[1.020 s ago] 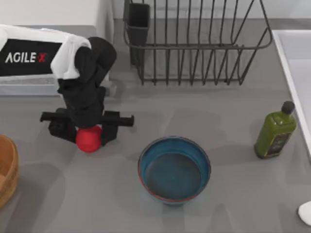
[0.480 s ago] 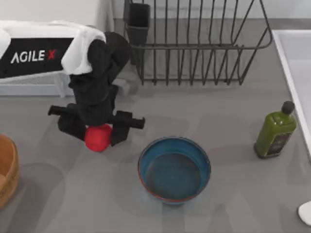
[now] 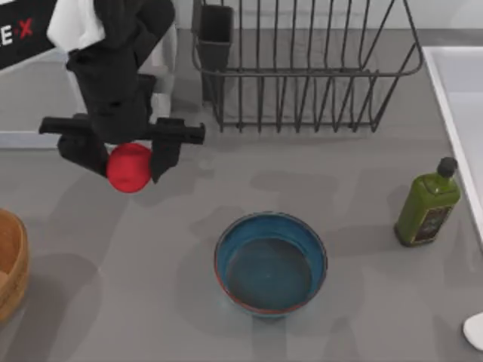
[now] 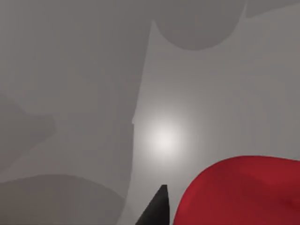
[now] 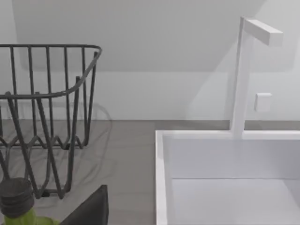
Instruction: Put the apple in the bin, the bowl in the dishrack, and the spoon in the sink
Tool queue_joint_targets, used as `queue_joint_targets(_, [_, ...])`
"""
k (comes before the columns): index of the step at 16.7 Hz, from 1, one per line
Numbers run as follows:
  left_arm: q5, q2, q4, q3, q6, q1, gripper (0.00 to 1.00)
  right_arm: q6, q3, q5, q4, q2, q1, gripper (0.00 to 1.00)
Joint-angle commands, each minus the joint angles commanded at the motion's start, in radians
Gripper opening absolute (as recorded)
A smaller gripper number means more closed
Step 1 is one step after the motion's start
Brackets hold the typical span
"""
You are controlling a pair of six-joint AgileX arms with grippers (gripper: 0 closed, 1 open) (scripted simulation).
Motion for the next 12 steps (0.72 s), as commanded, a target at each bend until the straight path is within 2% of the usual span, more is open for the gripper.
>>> queue_joint_targets(7, [-0.014, -0.027, -0.002, -0.039, 0.040, -0.012, 0.00, 0.000, 0.000, 0.000, 0.000, 0.000, 0.000, 1.00])
queue_joint_targets(12, [-0.111, -0.230, -0.036, -0.283, 0.208, 0.045, 0.00, 0.000, 0.000, 0.000, 0.000, 0.000, 0.000, 1.00])
